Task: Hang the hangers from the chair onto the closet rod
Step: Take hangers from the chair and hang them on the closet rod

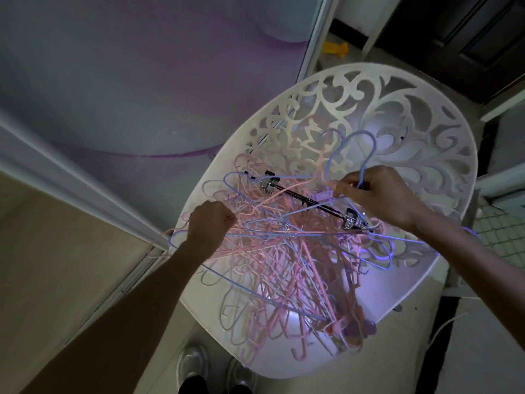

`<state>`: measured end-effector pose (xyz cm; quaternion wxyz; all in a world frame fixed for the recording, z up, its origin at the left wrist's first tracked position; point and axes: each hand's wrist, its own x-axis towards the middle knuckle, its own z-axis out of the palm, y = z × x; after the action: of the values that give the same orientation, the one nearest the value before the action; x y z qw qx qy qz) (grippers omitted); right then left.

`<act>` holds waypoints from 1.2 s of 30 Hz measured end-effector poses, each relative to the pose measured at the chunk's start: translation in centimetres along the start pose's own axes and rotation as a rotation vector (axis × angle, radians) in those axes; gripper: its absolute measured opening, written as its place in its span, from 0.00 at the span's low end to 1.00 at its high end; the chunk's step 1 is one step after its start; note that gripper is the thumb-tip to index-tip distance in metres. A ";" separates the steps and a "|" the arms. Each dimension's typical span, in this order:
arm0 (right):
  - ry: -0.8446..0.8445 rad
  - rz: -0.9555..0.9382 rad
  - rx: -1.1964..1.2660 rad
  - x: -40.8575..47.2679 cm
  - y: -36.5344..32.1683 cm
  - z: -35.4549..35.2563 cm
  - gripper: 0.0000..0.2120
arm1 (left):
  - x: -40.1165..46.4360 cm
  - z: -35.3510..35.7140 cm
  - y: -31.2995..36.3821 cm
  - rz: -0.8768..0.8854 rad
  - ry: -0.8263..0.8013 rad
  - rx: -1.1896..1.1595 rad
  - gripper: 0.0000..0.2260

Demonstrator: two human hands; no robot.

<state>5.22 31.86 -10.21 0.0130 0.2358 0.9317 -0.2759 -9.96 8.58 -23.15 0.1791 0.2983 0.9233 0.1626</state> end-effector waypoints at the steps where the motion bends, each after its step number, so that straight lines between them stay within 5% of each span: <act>1: 0.021 -0.026 -0.051 0.1 -0.8 0.0 0.17 | -0.2 0.4 0.0 -0.031 0.034 -0.030 0.11; 7: 0.128 -0.222 -0.384 2.0 -6.0 0.6 0.22 | -0.8 1.3 -1.3 -0.025 0.017 -0.129 0.10; 11: 0.171 -0.436 -0.504 5.6 -7.3 1.5 0.35 | -1.4 0.6 -2.5 -0.018 -0.013 -0.011 0.08; 18: 0.130 -0.508 -0.438 5.9 -8.0 -1.0 0.22 | -0.5 -0.2 -0.6 0.085 -0.022 0.053 0.08; 22: 0.154 -0.403 -0.400 4.8 -6.5 -3.1 0.30 | -0.9 -0.8 0.2 0.066 0.057 -0.124 0.10; 30: -0.015 0.047 0.101 1.2 -4.4 -3.6 0.15 | -2.0 -6.5 -0.7 -0.081 0.121 -0.280 0.10; 33: -0.076 0.204 0.258 -1.7 -5.7 -4.3 0.15 | -3.8 -10.6 0.4 -0.115 0.146 -0.336 0.17; 36: -0.152 0.291 0.309 -4.0 -7.8 -4.4 0.19 | -6.9 -14.9 2.5 -0.183 0.162 -0.401 0.09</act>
<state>5.74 26.74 -1.89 0.0866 0.3455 0.8309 -0.4275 -9.88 3.45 -7.33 0.1738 0.1578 0.9071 0.3492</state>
